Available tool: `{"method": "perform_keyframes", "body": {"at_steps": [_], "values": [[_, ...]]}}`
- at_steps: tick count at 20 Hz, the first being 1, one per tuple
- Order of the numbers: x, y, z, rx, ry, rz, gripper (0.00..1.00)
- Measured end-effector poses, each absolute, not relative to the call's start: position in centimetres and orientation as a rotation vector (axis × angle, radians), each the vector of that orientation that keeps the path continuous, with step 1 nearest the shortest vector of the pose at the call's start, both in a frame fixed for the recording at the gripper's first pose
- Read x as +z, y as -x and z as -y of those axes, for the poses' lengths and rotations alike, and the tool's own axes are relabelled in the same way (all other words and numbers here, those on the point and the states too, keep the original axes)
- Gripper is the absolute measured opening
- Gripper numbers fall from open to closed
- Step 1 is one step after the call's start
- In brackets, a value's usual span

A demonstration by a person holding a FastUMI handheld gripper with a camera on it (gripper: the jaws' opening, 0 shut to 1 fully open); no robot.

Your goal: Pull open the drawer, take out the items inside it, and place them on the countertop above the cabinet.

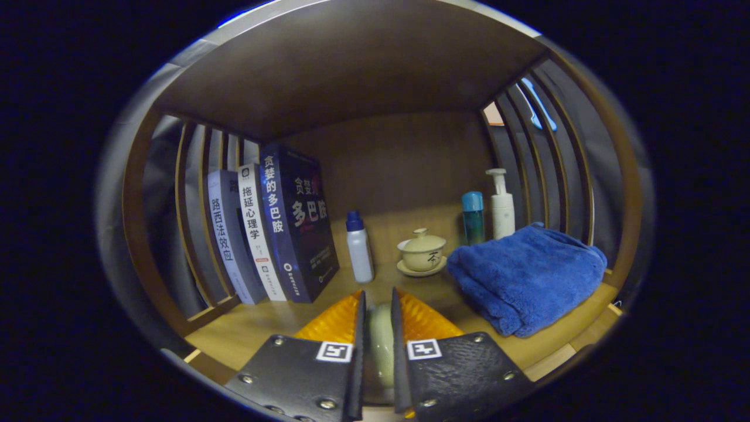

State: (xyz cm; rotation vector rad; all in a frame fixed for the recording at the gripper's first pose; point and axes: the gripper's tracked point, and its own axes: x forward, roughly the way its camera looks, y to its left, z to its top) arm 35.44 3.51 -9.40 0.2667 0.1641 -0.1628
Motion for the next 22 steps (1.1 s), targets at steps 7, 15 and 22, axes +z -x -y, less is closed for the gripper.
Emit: {"method": "perform_keyframes", "body": {"at_steps": [7, 15, 22], "values": [[-10.3, -35.1, -2.0, -0.207, -0.304, -0.197, 0.65], [-8.2, -34.5, -0.5, -0.263, -0.282, -0.109, 0.97], [-6.1, -34.2, -1.3, -0.259, -0.181, -0.038, 0.99]]}}
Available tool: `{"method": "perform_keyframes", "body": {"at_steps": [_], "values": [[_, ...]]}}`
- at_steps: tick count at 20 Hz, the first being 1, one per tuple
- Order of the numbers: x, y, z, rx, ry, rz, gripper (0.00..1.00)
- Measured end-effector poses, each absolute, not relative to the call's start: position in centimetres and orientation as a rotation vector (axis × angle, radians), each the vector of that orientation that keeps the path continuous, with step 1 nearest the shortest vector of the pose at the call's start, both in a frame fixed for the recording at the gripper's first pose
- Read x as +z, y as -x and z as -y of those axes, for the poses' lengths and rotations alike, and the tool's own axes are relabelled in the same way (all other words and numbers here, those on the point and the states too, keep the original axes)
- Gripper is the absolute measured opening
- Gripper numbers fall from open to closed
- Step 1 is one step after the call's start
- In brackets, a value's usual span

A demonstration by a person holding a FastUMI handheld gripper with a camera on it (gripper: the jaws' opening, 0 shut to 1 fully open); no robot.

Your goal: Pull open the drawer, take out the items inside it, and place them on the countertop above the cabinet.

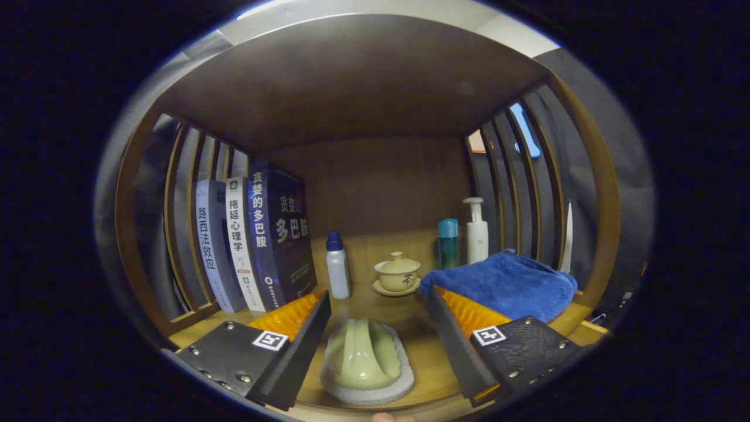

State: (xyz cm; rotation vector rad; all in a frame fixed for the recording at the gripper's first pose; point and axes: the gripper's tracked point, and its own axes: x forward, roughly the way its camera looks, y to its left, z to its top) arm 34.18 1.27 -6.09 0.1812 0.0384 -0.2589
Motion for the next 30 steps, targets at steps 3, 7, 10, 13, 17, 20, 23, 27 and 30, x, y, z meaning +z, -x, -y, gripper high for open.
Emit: {"method": "perform_keyframes", "body": {"at_steps": [3, 7, 10, 13, 17, 20, 23, 27, 30], "values": [[-5.7, -34.1, -1.8, -0.249, -0.156, -0.023, 0.99], [-5.9, -34.1, -1.8, -0.246, -0.156, -0.034, 0.99], [-5.8, -34.0, -1.6, -0.252, -0.167, -0.030, 0.99], [-5.2, -33.7, -1.0, -0.269, -0.172, -0.003, 0.99], [-3.8, -32.8, 0.3, -0.317, -0.184, 0.051, 0.99], [-1.6, -31.9, 0.9, -0.341, -0.178, 0.131, 0.99], [0.6, -30.4, 0.2, -0.307, -0.130, 0.144, 0.99], [4.4, -26.9, -2.4, -0.202, -0.149, 0.177, 0.99], [4.3, -23.0, -4.3, -0.118, -0.141, 0.113, 0.99]]}}
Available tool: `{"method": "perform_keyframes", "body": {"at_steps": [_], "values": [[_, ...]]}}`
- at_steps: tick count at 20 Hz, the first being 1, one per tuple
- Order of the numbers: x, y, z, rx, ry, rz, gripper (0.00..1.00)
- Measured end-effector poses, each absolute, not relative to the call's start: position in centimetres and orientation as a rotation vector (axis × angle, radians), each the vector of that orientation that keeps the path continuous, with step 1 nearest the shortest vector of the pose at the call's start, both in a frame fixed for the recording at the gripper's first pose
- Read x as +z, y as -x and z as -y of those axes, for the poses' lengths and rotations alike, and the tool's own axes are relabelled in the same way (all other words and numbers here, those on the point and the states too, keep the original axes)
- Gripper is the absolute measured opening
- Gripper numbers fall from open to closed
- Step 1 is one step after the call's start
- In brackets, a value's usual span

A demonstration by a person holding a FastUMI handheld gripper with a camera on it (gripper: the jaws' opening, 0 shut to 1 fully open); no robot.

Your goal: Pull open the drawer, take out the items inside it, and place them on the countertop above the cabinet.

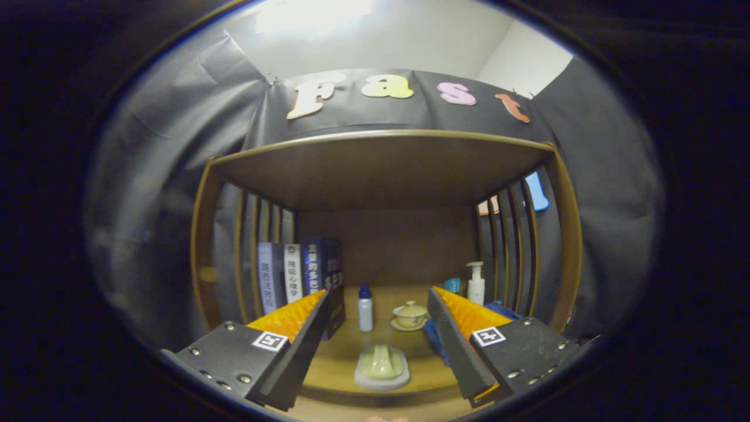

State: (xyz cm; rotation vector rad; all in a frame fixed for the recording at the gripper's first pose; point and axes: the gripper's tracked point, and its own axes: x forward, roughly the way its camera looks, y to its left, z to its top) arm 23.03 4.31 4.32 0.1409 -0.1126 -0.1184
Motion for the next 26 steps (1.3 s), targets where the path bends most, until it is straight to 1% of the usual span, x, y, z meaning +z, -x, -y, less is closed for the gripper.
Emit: {"method": "perform_keyframes", "body": {"at_steps": [6, 13, 17, 19, 26], "values": [[0.1, -15.1, -5.7, -0.073, -0.133, -0.028, 0.99], [-5.1, -7.1, -9.0, -0.049, -0.061, -0.082, 0.99], [-8.8, -4.7, -10.9, -0.026, -0.018, -0.156, 0.98], [-10.2, -4.2, -10.9, -0.040, -0.029, -0.187, 0.97], [-16.1, -4.8, -8.0, -0.159, -0.100, -0.331, 0.97]]}}
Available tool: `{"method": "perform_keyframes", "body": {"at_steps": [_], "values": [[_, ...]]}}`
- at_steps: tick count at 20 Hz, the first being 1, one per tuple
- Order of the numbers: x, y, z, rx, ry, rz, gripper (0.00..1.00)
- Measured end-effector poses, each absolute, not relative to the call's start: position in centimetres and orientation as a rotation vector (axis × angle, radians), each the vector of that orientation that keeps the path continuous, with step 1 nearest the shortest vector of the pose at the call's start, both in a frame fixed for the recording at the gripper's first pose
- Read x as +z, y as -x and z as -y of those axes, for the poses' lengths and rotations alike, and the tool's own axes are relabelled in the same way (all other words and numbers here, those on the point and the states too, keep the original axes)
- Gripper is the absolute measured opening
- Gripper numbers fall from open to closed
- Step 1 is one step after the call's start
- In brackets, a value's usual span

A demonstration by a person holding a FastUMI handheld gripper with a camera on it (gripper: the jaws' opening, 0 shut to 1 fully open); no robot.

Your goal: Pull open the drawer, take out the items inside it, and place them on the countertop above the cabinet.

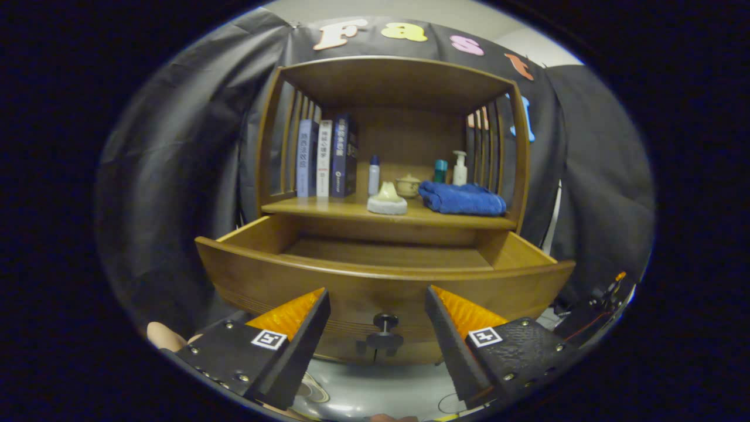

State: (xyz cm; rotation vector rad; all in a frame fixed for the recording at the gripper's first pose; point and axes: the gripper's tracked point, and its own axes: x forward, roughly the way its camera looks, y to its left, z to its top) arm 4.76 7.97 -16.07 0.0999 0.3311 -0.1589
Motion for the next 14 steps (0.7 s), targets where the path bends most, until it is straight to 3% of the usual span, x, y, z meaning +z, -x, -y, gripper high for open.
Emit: {"method": "perform_keyframes", "body": {"at_steps": [14], "values": [[-18.4, -7.1, -5.4, -0.191, -0.094, -0.339, 0.97]]}}
